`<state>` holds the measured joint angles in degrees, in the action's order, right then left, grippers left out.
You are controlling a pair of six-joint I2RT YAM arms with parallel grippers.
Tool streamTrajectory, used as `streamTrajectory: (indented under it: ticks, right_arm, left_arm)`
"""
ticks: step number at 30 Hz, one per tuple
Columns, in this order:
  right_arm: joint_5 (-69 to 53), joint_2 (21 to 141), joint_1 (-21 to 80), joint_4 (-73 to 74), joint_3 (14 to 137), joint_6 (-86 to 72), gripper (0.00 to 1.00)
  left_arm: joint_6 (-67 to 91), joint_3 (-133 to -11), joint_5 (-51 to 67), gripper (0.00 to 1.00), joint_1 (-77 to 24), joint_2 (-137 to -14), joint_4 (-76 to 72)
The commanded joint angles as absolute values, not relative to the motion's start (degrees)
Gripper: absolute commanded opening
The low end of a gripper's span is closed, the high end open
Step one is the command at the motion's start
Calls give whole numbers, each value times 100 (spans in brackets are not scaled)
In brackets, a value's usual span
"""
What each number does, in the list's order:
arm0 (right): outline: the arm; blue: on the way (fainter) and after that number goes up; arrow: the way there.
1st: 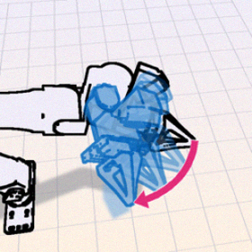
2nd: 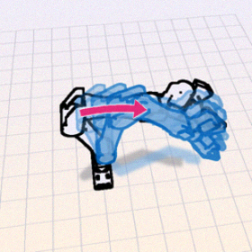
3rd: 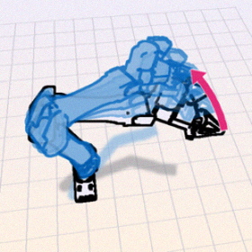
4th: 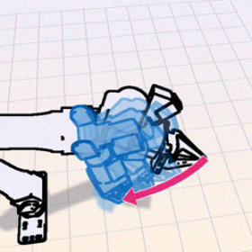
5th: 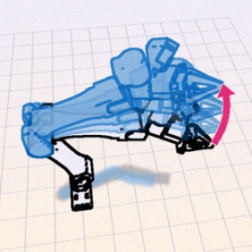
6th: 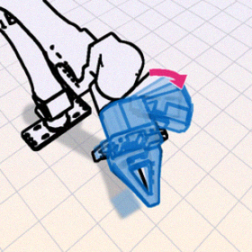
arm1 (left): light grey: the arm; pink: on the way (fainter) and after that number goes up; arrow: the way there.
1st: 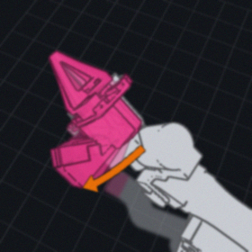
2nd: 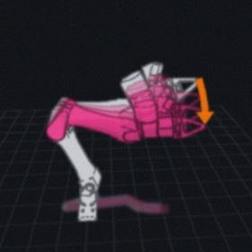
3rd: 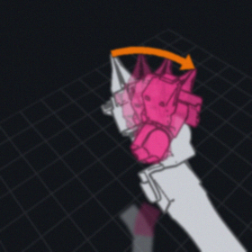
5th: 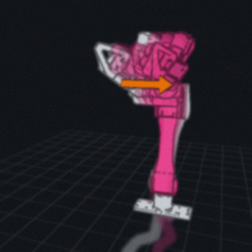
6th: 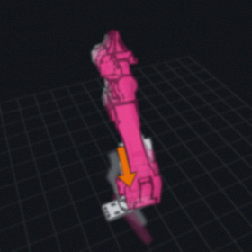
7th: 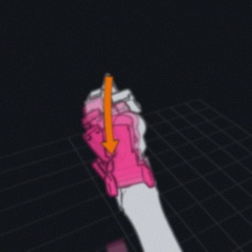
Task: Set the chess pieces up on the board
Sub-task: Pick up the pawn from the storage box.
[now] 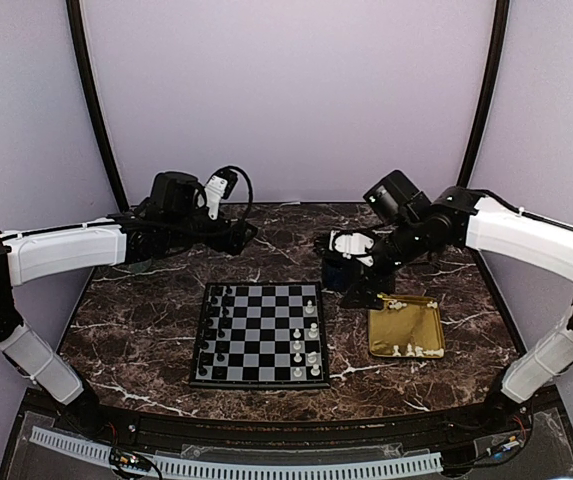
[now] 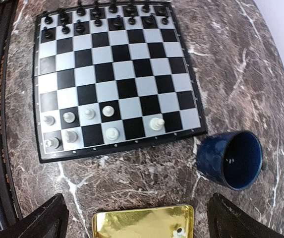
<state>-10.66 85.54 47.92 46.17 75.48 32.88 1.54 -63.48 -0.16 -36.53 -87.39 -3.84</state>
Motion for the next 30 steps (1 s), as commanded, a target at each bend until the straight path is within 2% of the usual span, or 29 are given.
streamTrajectory:
  ticks: [1, 4, 7, 11, 12, 14, 17, 18, 20, 25, 30]
  right_arm:
    - [-945, 8006, 4326, 4149, 7322, 2923, 98]
    - [-359, 7549, 3655, 3735, 7286, 2451, 98]
    - [578, 7629, 3102, 3521, 7173, 2191, 98]
    - [-255, 7732, 2095, 3510, 6648, 2655, 100]
    - [-503, 7837, 1883, 3729, 6674, 2692, 96]
    - [-705, 8136, 1636, 4299, 6844, 2968, 76]
    - [-496, 8375, 1528, 4864, 6802, 3768, 55]
    - [-362, 8406, 1529, 4917, 6715, 4017, 51]
    - [-77, 8439, 1538, 4933, 6466, 4512, 47]
    - [527, 8630, 1674, 5045, 6155, 5472, 44]
    - [1139, 9033, 1951, 4986, 6086, 5867, 39]
  left_arm:
    - [93, -6465, 380, 99, -3656, -8607, -211]
    - [-60, -6191, 427, 99, -3656, -8351, -628]
    - [-191, -5815, 324, 99, -3656, -8027, -1195]
    - [-219, -5757, 173, 99, -3656, -7796, -1259]
    - [-183, -5738, 155, 99, -3656, -7759, -1268]
    - [88, -5593, -296, 99, -3656, -7751, -1463]
    - [-149, -6134, -576, 99, -3656, -8196, -622]
    - [-281, -6380, -492, 99, -3656, -8347, -275]
    - [-201, -6521, -455, 99, -3656, -8415, -135]
    - [-450, -5839, 304, 92, -3639, -7959, -918]
    - [-629, -6190, 636, 75, -3639, -8185, -418]
